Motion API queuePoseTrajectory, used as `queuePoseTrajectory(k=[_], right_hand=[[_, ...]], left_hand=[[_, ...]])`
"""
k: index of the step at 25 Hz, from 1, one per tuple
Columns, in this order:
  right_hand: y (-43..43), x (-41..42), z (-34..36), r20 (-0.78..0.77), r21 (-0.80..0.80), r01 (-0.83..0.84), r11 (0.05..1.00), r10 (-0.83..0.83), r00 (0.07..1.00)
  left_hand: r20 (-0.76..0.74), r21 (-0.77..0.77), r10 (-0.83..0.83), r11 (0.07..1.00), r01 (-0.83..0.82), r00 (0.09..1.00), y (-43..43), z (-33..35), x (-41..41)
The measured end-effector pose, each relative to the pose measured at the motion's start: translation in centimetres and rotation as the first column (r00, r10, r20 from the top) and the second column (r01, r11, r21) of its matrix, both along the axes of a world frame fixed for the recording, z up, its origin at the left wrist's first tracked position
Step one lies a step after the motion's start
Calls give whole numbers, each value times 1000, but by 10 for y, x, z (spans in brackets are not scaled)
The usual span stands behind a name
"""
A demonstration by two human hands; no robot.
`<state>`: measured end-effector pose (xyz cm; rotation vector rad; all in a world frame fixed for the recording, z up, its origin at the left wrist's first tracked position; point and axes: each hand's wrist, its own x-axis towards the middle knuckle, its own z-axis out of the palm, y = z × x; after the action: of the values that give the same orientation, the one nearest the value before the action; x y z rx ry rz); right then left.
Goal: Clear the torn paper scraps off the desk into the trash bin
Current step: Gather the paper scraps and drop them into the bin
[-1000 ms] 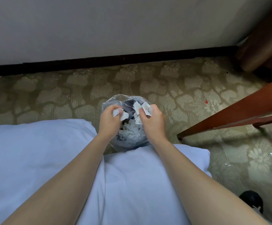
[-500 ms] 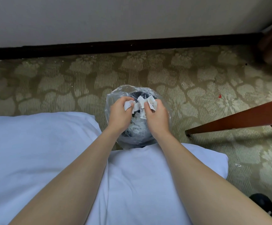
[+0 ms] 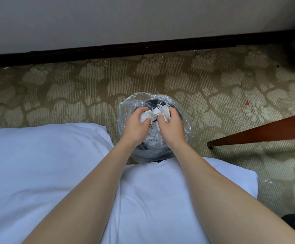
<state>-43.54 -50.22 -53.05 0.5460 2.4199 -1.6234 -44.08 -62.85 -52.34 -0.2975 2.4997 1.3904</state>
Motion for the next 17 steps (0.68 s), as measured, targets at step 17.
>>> queuePoseTrajectory(k=[17], right_hand=[[1,-1,-6,60,74,-49,996,45,997]], left_hand=[[47,16,-4,1000,3,999,0,-16,-2]])
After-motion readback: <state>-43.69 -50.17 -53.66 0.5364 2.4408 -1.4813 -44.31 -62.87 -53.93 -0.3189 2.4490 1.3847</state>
